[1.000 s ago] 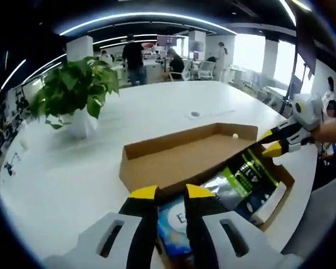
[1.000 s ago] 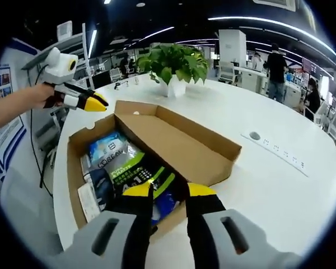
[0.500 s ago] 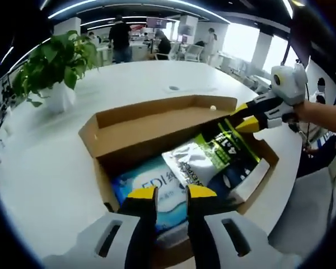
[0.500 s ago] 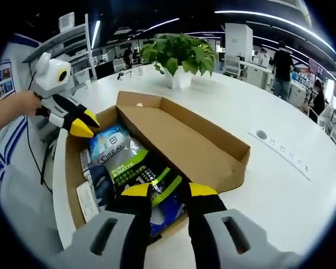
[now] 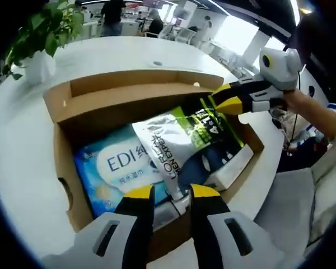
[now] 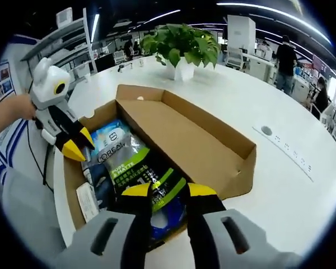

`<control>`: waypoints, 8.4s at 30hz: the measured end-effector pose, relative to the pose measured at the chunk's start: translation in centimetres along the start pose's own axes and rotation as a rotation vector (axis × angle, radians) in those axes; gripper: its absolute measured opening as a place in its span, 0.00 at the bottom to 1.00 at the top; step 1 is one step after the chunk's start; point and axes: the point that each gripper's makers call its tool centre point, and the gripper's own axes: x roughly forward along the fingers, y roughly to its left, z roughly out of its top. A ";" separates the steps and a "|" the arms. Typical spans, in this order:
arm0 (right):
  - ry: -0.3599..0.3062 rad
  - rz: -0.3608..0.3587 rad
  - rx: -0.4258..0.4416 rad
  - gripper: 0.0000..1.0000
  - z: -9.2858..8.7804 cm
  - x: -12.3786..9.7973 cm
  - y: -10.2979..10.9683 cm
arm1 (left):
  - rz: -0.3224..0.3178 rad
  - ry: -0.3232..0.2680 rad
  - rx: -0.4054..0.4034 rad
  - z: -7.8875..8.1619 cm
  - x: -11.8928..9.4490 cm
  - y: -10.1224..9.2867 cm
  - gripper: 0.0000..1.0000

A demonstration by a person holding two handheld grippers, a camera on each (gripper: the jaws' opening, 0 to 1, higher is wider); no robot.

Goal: Operate the shoe box by opening the lid, removing the specified soft item, and placing it in the target area until the item is outside and the box remains undamaged.

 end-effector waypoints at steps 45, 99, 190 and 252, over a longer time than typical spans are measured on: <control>-0.015 0.028 0.140 0.00 -0.3 0.7 1.6 | -0.097 -0.067 -0.190 0.7 1.0 -1.1 0.00; -0.125 -0.086 0.205 0.00 -0.4 -9.8 -3.2 | -0.180 -0.125 -0.076 6.7 1.5 -9.4 0.00; 0.036 -0.289 0.271 0.00 -13.2 -10.1 -16.5 | 0.067 0.363 0.693 8.7 19.0 -15.5 0.00; 0.057 -0.323 0.105 0.16 -13.9 -10.2 -17.5 | -0.005 0.113 0.609 11.6 15.2 -17.4 0.29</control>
